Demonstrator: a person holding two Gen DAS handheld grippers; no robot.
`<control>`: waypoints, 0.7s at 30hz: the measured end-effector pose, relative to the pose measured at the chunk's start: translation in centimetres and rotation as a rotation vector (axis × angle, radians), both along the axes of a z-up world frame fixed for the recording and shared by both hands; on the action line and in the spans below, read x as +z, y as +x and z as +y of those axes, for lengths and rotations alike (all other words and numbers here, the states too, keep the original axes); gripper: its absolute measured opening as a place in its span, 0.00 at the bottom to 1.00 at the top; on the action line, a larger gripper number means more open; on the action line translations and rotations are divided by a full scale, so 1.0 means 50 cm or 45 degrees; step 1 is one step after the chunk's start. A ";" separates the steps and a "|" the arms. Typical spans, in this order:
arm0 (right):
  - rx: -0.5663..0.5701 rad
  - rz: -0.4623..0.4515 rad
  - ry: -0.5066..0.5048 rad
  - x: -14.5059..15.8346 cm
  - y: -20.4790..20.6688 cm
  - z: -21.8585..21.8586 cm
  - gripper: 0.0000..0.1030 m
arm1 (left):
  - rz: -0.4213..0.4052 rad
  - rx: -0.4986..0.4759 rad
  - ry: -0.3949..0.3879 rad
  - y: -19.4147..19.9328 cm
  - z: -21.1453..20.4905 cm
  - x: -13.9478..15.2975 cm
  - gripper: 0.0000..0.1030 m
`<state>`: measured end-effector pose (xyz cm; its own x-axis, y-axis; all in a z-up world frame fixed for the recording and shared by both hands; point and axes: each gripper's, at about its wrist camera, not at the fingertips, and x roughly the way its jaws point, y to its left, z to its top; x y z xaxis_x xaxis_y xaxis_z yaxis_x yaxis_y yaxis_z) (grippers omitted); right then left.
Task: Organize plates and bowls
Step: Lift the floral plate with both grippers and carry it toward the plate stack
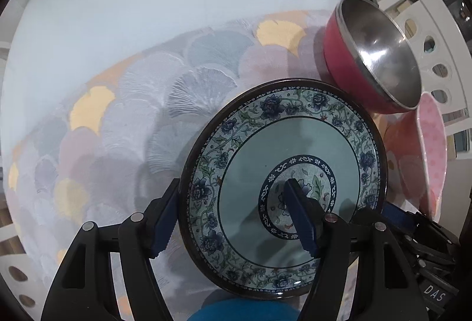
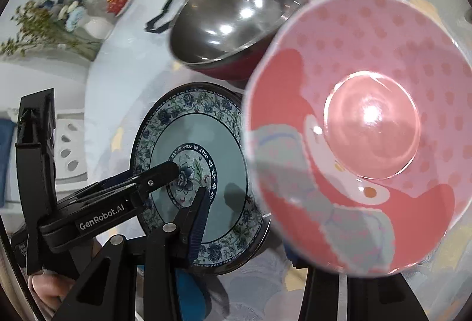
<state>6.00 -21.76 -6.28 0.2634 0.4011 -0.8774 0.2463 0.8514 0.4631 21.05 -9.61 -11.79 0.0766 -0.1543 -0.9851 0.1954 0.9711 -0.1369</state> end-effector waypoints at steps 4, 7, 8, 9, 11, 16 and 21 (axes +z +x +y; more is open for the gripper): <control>0.028 -0.037 0.003 0.022 0.001 0.021 0.43 | -0.057 0.019 0.006 -0.020 0.013 0.035 0.64; 0.027 -0.063 0.046 0.039 0.000 0.025 0.43 | -0.081 0.048 0.002 -0.031 0.029 0.056 0.64; 0.032 -0.076 0.056 0.048 -0.001 0.026 0.43 | -0.091 0.059 -0.005 -0.044 0.037 0.063 0.64; 0.044 -0.092 0.052 0.057 -0.002 0.029 0.43 | -0.105 0.069 -0.016 -0.050 0.042 0.074 0.64; 0.080 -0.123 0.017 0.075 -0.003 0.036 0.43 | -0.111 0.076 -0.020 -0.057 0.055 0.085 0.64; 0.139 -0.178 0.028 0.113 -0.008 0.047 0.43 | -0.150 0.112 -0.021 -0.059 0.079 0.121 0.64; 0.185 -0.189 0.065 0.133 -0.018 0.056 0.43 | -0.196 0.135 -0.021 -0.078 0.074 0.158 0.64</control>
<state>5.12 -18.95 0.38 0.3245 0.4870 -0.8108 0.0484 0.8476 0.5285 17.14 -5.90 -3.88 0.2426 -0.1532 -0.9580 0.1122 0.9853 -0.1291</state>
